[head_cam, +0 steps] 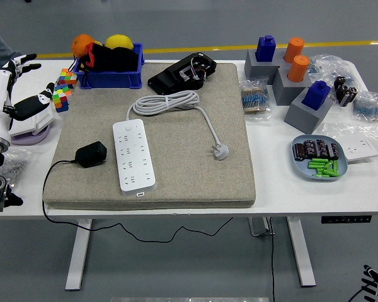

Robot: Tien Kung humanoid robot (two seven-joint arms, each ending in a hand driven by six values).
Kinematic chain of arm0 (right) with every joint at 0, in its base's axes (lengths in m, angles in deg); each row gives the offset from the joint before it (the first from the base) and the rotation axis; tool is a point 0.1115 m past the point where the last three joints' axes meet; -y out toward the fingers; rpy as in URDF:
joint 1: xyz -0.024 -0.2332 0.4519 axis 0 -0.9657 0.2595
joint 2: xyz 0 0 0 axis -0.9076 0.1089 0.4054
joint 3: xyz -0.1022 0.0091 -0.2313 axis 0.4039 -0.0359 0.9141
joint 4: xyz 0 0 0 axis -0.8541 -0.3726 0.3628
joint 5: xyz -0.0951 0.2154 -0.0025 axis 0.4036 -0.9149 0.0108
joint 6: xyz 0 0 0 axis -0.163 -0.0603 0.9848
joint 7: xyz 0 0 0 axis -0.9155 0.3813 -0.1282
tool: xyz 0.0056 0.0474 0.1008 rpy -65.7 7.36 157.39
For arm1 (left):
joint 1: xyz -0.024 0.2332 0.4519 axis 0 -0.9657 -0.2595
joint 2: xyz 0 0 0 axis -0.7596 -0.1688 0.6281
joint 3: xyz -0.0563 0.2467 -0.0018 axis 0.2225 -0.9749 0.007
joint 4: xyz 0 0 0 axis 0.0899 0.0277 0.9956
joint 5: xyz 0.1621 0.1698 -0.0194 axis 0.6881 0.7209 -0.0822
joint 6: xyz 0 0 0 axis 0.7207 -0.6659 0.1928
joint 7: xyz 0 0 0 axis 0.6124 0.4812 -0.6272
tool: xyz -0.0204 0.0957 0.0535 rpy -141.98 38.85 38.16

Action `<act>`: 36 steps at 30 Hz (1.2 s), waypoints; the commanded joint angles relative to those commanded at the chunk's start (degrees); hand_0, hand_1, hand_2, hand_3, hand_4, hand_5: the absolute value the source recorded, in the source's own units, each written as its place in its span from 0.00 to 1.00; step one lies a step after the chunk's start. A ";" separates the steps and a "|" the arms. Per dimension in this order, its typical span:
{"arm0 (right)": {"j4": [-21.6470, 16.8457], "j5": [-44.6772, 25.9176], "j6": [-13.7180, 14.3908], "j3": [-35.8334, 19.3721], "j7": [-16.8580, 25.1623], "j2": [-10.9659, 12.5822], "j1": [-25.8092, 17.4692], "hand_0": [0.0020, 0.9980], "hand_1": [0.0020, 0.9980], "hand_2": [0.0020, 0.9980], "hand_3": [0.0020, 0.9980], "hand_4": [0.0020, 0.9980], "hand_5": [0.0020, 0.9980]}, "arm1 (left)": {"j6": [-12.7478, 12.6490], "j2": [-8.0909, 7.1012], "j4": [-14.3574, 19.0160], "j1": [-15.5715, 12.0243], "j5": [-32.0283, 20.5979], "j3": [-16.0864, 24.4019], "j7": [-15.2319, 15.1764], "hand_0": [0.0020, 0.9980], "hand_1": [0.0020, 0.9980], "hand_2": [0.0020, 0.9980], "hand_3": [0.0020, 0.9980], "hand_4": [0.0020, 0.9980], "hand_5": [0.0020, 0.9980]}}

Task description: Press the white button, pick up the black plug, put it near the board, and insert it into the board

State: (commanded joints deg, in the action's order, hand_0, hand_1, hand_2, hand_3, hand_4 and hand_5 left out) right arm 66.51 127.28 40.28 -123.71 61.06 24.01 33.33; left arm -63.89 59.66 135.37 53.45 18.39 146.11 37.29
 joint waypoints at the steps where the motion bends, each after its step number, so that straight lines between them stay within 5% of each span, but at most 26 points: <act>1: 0.01 -0.02 -0.03 0.05 -0.04 -0.01 -0.07 0.80 0.73 0.70 0.65 0.73 0.49 | 0.00 -0.09 0.03 0.06 -0.04 -0.18 -0.01 0.93 0.87 0.78 0.83 0.69 0.00; 17: -0.52 0.24 0.05 -2.09 0.49 -0.73 -1.67 0.80 0.73 0.70 0.65 0.72 0.49 | 0.49 -0.60 -3.73 1.77 -2.92 -4.89 -0.68 0.92 0.85 0.77 0.82 0.69 0.00; 24: -0.60 0.42 0.03 -2.69 0.31 -0.59 -2.61 0.80 0.73 0.70 0.65 0.72 0.48 | 1.43 -2.53 -4.03 2.67 -3.51 -8.60 0.19 0.91 0.84 0.76 0.80 0.69 0.00; 36: -0.88 -0.23 0.08 -2.22 0.34 -0.22 -2.10 0.80 0.73 0.70 0.65 0.72 0.48 | 2.67 -8.60 -4.27 4.42 -4.90 -15.63 1.40 0.90 0.82 0.73 0.69 0.70 0.00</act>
State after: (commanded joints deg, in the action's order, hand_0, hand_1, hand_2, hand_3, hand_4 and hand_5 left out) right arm 65.63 127.05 40.36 -125.92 61.39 23.79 31.23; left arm -61.23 51.07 131.10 57.87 13.48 130.48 38.70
